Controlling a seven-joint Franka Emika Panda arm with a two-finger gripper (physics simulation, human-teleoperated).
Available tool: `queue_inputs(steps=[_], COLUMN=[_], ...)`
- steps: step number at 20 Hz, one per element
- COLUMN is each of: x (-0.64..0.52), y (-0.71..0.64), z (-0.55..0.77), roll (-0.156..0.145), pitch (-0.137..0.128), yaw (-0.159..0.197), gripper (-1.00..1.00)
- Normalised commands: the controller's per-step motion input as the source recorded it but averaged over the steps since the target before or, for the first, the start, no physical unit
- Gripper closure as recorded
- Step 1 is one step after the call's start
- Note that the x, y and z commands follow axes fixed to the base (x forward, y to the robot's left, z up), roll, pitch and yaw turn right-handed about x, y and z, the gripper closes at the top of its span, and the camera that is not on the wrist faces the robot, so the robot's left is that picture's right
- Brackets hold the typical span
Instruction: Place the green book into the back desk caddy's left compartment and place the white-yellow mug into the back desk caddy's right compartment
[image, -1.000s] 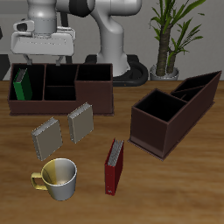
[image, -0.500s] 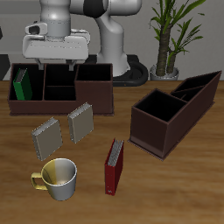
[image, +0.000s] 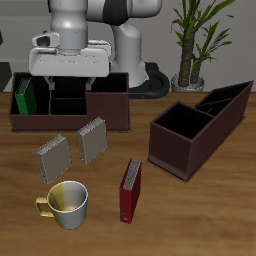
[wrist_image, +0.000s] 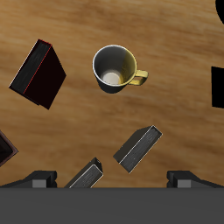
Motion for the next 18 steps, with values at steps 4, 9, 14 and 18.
queue_inputs(steps=[4,9,14,18], x=[0.6,0.46,0.41,0.25], y=[-0.24,-0.24,-0.21,-0.03], z=[-0.05,-0.23,-0.24,-0.32], roll=[-0.062,-0.011,-0.03,-0.012], pitch=[0.025,0.012,0.022,-0.01], yaw=[-0.008,0.039,-0.051,-0.081], gripper=[-1.0,-1.0,-1.0,-1.0])
